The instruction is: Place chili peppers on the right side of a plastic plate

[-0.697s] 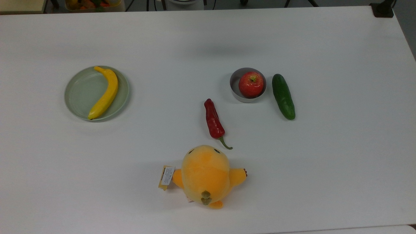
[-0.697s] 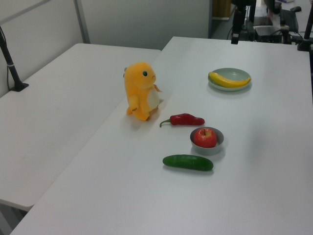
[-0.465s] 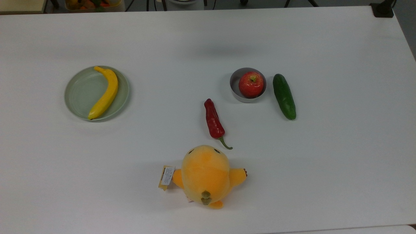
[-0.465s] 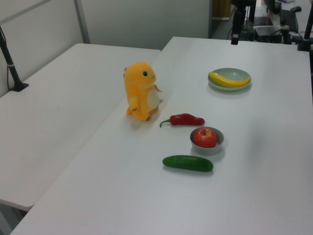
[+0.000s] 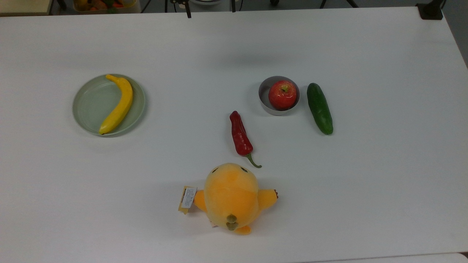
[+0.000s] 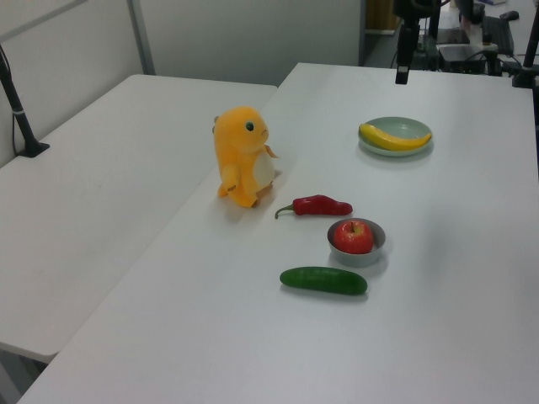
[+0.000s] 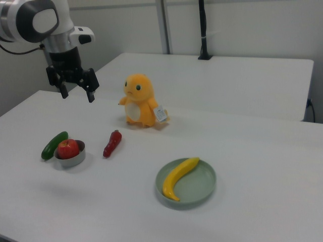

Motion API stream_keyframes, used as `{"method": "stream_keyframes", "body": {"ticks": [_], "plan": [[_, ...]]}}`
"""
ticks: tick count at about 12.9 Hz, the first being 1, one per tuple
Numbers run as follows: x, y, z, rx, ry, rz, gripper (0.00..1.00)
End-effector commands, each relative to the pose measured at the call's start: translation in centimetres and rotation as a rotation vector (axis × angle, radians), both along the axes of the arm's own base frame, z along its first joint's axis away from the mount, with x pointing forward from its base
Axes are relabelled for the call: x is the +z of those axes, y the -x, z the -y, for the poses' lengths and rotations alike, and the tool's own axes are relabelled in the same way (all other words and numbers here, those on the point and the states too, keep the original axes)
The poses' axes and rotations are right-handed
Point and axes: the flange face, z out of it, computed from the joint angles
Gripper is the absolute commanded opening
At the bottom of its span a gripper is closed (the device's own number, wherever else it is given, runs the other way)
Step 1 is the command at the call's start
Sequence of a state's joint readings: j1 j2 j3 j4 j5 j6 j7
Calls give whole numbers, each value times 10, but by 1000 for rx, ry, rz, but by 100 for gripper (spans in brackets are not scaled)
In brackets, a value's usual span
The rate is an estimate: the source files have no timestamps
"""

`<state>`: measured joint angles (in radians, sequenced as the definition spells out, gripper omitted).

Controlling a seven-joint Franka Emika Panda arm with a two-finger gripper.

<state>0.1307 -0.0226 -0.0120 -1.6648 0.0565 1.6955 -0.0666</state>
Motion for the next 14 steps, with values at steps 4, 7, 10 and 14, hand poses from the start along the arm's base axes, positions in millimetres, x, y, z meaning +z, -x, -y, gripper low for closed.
{"method": "stream_keyframes", "body": {"ticks": [4,7,10,14], "plan": [[-5,-15,-7,25,-6,56,100],[-34,-46,-29,35,-13,113,100],[-67,-73,-46,51,-13,180,100],[-129,-102,-64,38,8,198,100]]}}
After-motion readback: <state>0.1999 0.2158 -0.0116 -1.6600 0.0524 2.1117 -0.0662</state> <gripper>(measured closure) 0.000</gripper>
